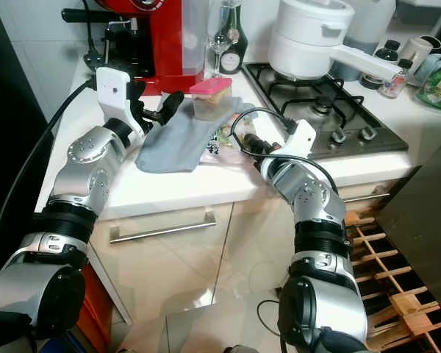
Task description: Restocking fridge
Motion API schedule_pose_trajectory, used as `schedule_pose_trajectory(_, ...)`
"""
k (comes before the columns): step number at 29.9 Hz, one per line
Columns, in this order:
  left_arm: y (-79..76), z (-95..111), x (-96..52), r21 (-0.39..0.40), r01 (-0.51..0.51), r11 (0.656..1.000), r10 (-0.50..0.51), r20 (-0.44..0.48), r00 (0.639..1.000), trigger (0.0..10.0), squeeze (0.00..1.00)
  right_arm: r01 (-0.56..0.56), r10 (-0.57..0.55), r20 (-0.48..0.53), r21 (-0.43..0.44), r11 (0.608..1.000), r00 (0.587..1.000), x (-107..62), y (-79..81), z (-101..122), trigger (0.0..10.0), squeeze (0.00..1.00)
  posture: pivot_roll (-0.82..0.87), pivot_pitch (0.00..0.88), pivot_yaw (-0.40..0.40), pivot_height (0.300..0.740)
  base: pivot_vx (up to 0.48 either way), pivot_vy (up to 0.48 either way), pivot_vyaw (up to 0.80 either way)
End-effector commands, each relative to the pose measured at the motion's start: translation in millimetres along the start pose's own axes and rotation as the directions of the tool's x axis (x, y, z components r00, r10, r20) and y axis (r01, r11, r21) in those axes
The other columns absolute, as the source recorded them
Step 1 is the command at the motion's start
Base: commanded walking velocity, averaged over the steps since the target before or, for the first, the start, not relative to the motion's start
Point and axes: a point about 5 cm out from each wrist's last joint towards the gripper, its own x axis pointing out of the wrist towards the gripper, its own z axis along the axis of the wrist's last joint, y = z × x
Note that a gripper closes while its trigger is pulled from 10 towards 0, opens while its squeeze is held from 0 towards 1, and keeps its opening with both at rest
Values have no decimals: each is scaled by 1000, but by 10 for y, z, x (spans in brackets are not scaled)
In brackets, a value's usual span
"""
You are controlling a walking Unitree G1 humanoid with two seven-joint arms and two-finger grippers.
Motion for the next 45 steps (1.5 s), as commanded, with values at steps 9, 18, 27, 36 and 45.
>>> schedule_pose_trajectory(9, -80, 20, 18, 6, 14, 1000, -14, -5, 1000, 10000, 0, 50, -60, -157, -69, 996, 986, 4, -130, -310, 0, 251, -88, 0, -57, 740, 0, 0, 0)
schedule_pose_trajectory(18, -63, -26, 7, 10, -4, 1000, 4, -33, 999, 10000, 0, -53, 55, 16, -134, 990, 998, -59, 107, 53, 0, 259, -92, 0, -62, 740, 0, 0, 0)
schedule_pose_trajectory(27, -91, -40, 12, 16, 1, 1000, 0, -37, 999, 10000, 0, -103, 223, 246, -421, 901, 943, -255, 533, 788, 0, 255, -99, 0, -60, 740, 0, 0, 0)
schedule_pose_trajectory(36, -107, -46, 25, 36, 0, 999, 1, -37, 999, 10000, 0, -61, 287, 265, -628, 776, 920, -290, 711, 1127, 0, 255, -96, 0, -70, 740, 0, 0, 0)
schedule_pose_trajectory(45, -197, 13, 2, 116, 61, 991, -64, 19, 998, 10000, 0, -47, 393, 241, -801, 597, 887, -371, 1043, 1409, 0, 243, -89, 0, -77, 740, 0, 0, 0)
